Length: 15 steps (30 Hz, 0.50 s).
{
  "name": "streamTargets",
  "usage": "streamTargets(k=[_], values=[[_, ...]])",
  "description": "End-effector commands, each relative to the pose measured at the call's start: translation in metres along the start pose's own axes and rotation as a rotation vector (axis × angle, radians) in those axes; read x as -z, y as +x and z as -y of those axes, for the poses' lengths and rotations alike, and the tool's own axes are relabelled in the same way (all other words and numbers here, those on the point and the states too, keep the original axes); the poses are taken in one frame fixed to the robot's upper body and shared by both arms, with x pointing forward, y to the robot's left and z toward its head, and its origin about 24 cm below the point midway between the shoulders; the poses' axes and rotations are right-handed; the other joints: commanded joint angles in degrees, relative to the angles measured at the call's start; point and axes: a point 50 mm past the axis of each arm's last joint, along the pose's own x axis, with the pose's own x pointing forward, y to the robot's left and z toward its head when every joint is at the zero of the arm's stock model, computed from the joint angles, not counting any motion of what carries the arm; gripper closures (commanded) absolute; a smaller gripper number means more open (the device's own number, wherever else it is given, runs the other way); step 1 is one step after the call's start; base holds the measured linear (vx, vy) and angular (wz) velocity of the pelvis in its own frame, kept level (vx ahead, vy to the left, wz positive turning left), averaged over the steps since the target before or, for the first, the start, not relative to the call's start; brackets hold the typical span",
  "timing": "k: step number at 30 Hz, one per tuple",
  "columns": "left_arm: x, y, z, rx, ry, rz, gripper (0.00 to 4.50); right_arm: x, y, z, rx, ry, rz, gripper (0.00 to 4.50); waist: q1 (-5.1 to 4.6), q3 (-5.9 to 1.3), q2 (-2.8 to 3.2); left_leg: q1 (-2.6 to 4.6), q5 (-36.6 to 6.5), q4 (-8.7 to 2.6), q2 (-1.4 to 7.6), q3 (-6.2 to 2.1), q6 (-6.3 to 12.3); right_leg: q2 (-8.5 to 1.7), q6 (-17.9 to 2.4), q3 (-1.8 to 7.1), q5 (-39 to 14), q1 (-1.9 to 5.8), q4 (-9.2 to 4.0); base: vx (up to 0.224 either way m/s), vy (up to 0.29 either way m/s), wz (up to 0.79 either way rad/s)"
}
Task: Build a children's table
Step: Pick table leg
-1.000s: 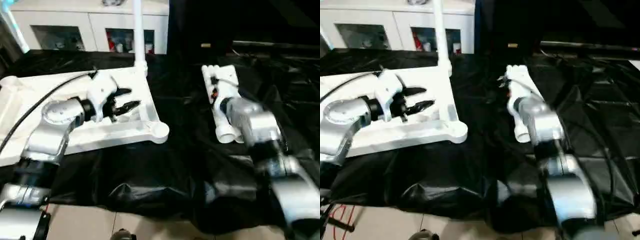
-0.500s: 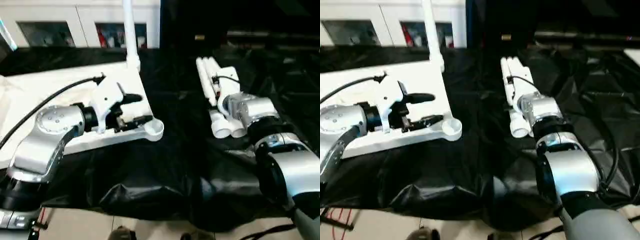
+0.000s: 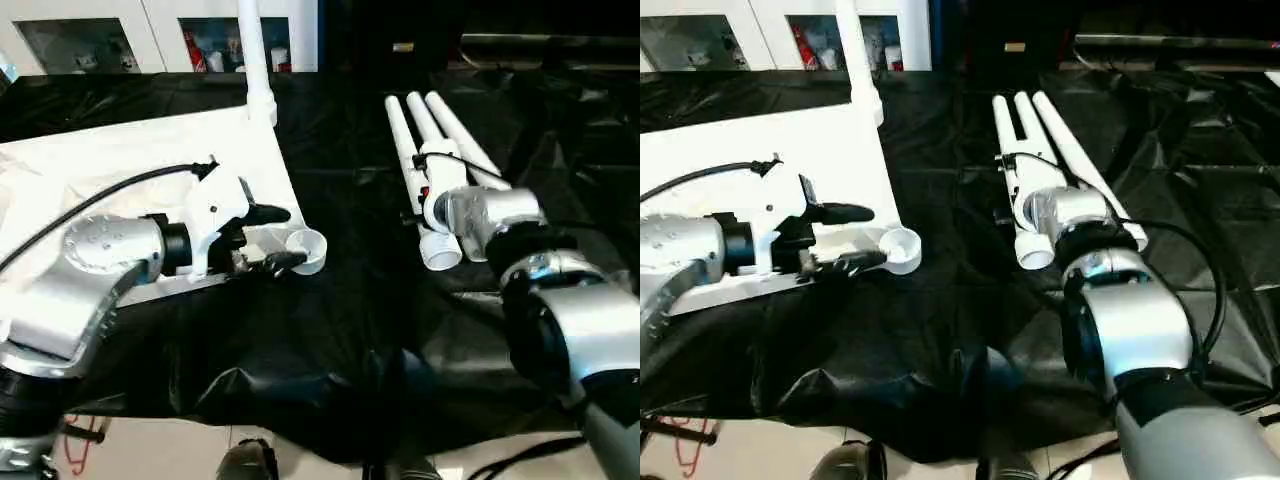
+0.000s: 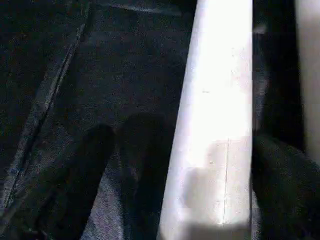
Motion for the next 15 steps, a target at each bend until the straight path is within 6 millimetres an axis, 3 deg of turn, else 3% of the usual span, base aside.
streamTargets(k=[1,2,3,7,9,10,11,12,13,14,15], values=[[-0.006,0.001,0.001,0.035,0.022,-0.008,1.1,0.01,0.002,0.0,-0.011,0.05,-0.057,0.53,0.05,-3.21,1.8,1.38,-9.93,-3.91,1.2,-0.05,-0.54,-3.88,-16.93,2.96,-1.92,2.81,-3.86,0.0,0.0,0.0],[-0.006,0.001,0.0,0.033,0.023,-0.012,1.1,0.01,0.002,0.001,-0.009,0.053,-0.061,0.53,-0.08,-3.24,1.06,1.26,-10.34,-3.96,1.13,-0.03,-0.8,-3.84,-17.19,3.03,-1.42,3.19,-3.77,0.0,0.0,0.0],[-0.006,0.002,-0.001,0.032,0.025,-0.015,1.1,0.011,0.002,0.001,-0.007,0.055,-0.064,0.77,-0.06,-3.1,1.44,1.17,-10.13,-3.93,1.03,0.0,-0.67,-4.0,-17.09,3.07,-1.87,3.27,-3.91,0.0,0.0,0.0],[-0.007,0.003,-0.002,0.035,0.016,-0.01,1.1,0.013,0.002,0.002,-0.003,0.06,-0.072,1.05,-0.14,-3.25,1.1,0.96,-7.64,-3.84,0.99,0.05,0.0,-4.02,-17.2,3.12,-0.8,3.56,-3.77,0.0,0.0,0.0],[-0.008,0.004,-0.002,0.034,0.012,0.0,1.1,0.014,0.002,0.001,-0.004,0.068,-0.078,1.22,-0.25,-3.2,1.36,0.94,-6.93,-3.81,1.03,0.05,0.25,-4.01,-17.21,3.1,-0.4,3.49,-3.76,0.0,0.0,0.0],[-0.007,0.006,-0.002,0.022,0.018,-0.001,0.92,0.015,0.002,0.001,-0.008,0.075,-0.085,1.29,-0.6,-4.35,-1.0,1.08,-5.52,-3.72,1.07,0.39,1.0,-3.91,-17.22,3.16,-0.15,4.13,-3.79,0.0,0.0,0.0],[-0.007,0.006,-0.002,0.022,0.018,-0.001,0.74,0.015,0.002,0.001,-0.008,0.075,-0.085,1.42,-0.45,-4.16,-0.42,0.88,-4.93,-3.7,1.15,0.17,1.07,-4.2,-17.21,3.17,-0.39,4.07,-3.42,0.0,0.0,0.0],[-0.006,0.008,-0.002,0.014,0.018,0.0,0.74,0.016,0.002,0.001,-0.011,0.079,-0.092,1.42,-0.43,-4.07,0.31,1.12,-4.77,-3.65,1.18,0.36,1.06,-4.12,-16.98,3.11,-0.83,3.57,-3.7,0.0,0.0,0.0],[-0.006,0.009,0.0,0.011,0.014,0.005,0.74,0.018,0.003,0.001,-0.011,0.082,-0.097,1.53,-0.46,-4.54,-0.25,1.14,-3.71,-3.59,1.34,0.35,1.06,-4.03,-17.06,3.1,0.81,3.82,-3.36,0.0,0.0,0.0],[-0.006,0.009,0.0,0.011,0.013,0.005,0.54,0.018,0.003,0.001,-0.011,0.082,-0.098,1.72,-0.46,-4.54,-0.25,1.14,-3.71,-3.59,1.34,0.35,1.06,-4.03,-17.06,3.1,0.81,3.82,-3.36,0.0,0.0,0.0],[-0.006,0.011,0.003,0.021,-0.005,0.014,0.38,0.021,0.004,0.002,-0.006,0.095,-0.098,1.79,-0.44,-5.08,-0.78,1.19,-2.4,-3.46,1.29,0.47,1.2,-3.85,-17.15,3.02,3.32,3.95,-3.17,0.0,0.0,0.0]])
